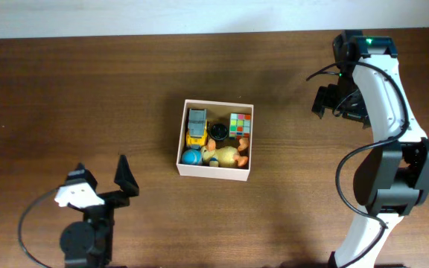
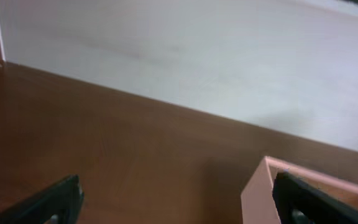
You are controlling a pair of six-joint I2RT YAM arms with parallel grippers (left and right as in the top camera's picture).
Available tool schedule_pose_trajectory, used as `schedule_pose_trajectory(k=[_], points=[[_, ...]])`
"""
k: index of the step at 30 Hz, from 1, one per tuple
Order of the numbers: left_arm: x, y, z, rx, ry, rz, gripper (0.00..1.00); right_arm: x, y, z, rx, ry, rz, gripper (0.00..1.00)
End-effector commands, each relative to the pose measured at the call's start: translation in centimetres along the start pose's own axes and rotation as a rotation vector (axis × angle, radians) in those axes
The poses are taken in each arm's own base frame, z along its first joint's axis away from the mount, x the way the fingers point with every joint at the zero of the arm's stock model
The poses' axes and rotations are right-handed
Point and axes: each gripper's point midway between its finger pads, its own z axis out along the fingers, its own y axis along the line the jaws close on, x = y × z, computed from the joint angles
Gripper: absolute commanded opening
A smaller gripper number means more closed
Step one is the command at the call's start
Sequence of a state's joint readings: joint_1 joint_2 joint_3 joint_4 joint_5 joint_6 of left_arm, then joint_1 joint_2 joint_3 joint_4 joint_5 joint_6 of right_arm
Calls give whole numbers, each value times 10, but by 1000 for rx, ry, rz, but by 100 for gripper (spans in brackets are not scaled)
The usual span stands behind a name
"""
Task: Pack container
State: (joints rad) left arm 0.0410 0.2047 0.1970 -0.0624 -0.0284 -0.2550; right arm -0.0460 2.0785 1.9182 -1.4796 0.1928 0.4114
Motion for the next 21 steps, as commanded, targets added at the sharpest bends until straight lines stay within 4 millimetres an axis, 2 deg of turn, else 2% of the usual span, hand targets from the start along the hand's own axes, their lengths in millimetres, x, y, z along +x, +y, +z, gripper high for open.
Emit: schedule_pose_trajectory(k=[1,10,21], points=[[21,1,-2,30,-8,-3,99,0,0,-1,-3,-2,-2,99],[51,10,-5,15,34,-2,99,0,0,-1,-3,-2,-2,99],[52,9,-5,21,38,24,99,0,0,-1,-3,-2,-2,99]])
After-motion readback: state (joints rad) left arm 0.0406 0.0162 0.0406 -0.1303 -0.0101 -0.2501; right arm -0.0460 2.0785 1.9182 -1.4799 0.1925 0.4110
